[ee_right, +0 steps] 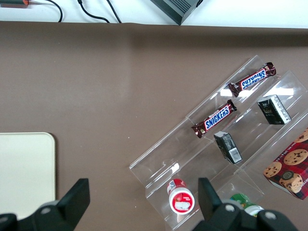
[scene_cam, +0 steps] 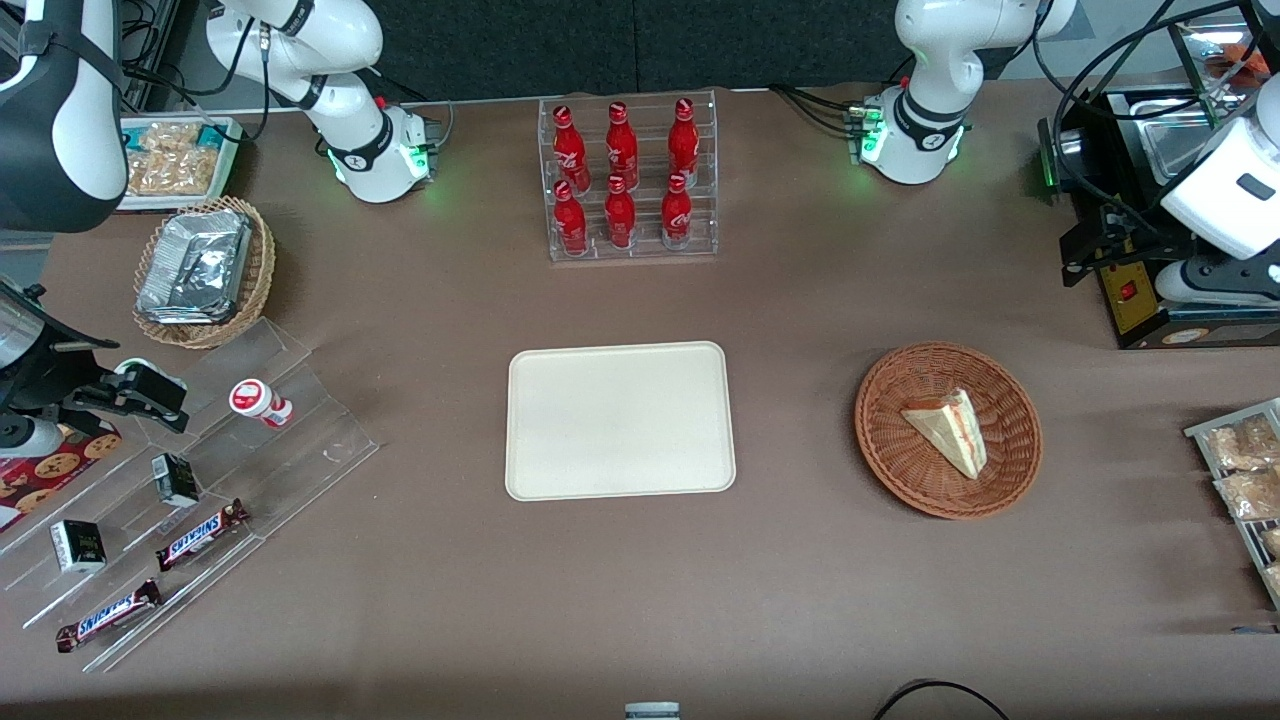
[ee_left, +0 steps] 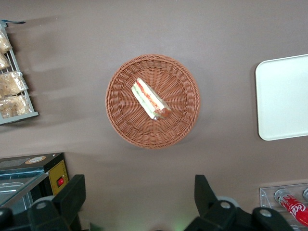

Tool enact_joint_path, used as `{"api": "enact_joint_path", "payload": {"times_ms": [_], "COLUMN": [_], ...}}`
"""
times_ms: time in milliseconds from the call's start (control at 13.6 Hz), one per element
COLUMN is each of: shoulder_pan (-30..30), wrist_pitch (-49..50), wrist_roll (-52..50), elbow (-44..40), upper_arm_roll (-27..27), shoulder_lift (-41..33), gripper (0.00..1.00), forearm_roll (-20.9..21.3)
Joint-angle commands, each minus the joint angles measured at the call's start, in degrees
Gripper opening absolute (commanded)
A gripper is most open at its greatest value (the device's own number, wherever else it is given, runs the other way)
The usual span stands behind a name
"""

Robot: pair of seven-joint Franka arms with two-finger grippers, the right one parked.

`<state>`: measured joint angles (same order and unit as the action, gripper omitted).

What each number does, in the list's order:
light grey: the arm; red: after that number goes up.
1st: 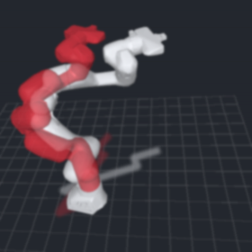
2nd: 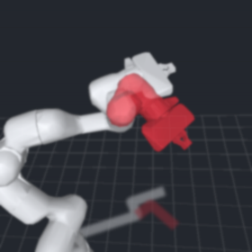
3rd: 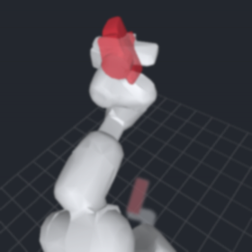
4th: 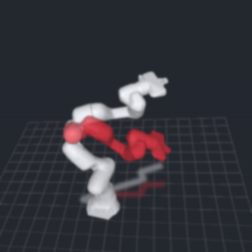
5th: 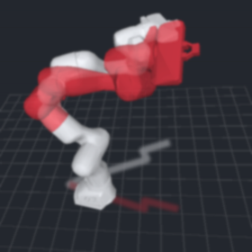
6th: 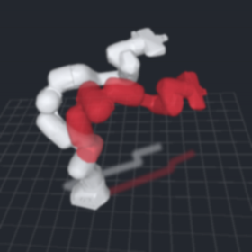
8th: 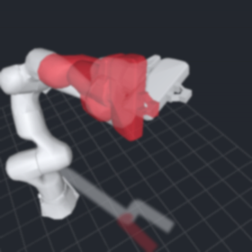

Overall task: Place sandwich from basket to tray
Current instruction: 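Move the left gripper down over the sandwich in the wicker basket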

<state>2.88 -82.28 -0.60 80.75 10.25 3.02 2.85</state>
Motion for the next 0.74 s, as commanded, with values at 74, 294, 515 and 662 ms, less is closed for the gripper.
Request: {"api": "enact_joint_path", "payload": {"times_ms": [74,294,515,662], "shoulder_pan": [0.6,0.5,0.5,0.5], "wrist_pitch": [0.5,-0.7,-11.4,-19.9], "wrist_roll": [-1.3,-15.2,-25.0,-32.1], "elbow": [1.9,5.6,15.5,21.9], "upper_arm_roll": [0.4,0.6,0.6,0.6], "shoulder_lift": [-1.1,0.8,1.6,3.8], "gripper": [1.00,1.00,1.00,1.00], "forearm_roll": [0.0,-0.1,-0.6,-0.6]}}
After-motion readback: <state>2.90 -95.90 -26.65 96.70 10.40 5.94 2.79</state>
